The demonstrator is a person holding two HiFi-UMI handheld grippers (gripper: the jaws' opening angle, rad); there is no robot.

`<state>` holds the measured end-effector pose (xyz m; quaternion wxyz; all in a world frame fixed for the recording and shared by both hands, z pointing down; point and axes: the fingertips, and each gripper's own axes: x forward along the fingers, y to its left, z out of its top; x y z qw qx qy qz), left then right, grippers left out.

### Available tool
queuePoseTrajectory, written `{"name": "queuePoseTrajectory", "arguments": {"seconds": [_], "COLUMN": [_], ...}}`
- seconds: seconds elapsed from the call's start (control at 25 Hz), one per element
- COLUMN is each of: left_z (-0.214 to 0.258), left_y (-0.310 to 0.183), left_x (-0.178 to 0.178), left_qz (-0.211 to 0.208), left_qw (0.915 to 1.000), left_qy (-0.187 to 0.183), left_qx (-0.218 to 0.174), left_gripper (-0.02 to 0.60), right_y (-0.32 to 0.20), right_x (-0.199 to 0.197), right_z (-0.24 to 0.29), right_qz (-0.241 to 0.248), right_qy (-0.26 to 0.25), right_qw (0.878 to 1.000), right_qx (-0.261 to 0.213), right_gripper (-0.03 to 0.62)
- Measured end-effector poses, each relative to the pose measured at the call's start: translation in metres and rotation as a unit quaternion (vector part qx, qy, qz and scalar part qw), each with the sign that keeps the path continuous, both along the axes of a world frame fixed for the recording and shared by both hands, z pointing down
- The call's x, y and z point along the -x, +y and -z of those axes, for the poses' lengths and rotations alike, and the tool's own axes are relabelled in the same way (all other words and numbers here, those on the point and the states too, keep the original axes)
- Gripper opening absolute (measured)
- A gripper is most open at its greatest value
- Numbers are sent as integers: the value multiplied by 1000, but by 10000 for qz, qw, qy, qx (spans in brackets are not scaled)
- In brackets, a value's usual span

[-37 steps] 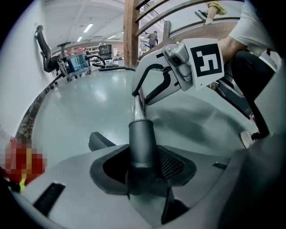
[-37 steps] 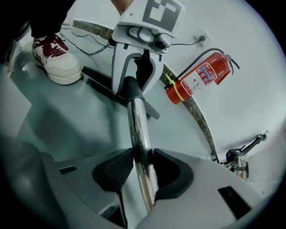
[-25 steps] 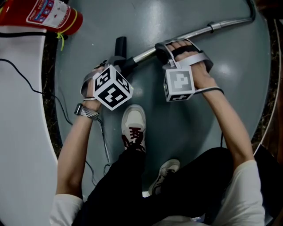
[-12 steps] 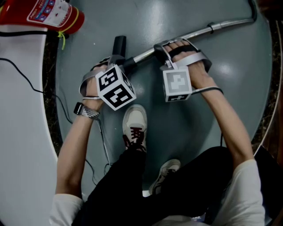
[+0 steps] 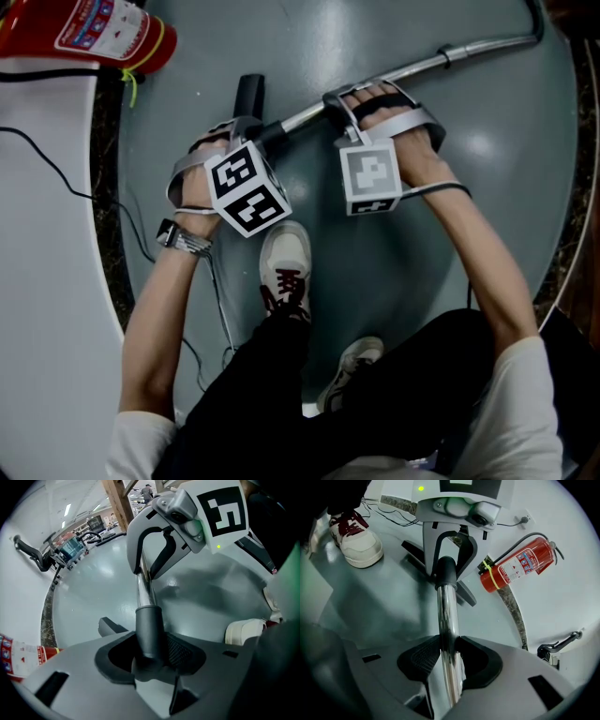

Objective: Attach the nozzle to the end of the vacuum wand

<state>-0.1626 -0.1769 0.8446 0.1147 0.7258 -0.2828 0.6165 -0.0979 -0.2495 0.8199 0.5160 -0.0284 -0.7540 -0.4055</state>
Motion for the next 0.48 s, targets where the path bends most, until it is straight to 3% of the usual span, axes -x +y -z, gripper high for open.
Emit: {"name": "queuePoseTrajectory", "arguments": {"seconds": [0.48], "left_z": [3], "left_y": [3], "left_x": [-3], "left_qz": [158], "left_qw": [9993], "left_qy": [276], "left_qx": [171], "left_gripper": [184], "right_y": [4], "right_x": [1], "right_z": [0], "right_qz": [-25], "right_qy": [10], "right_qw": [10000], "right_qx": [-67], "right_gripper": [149]}}
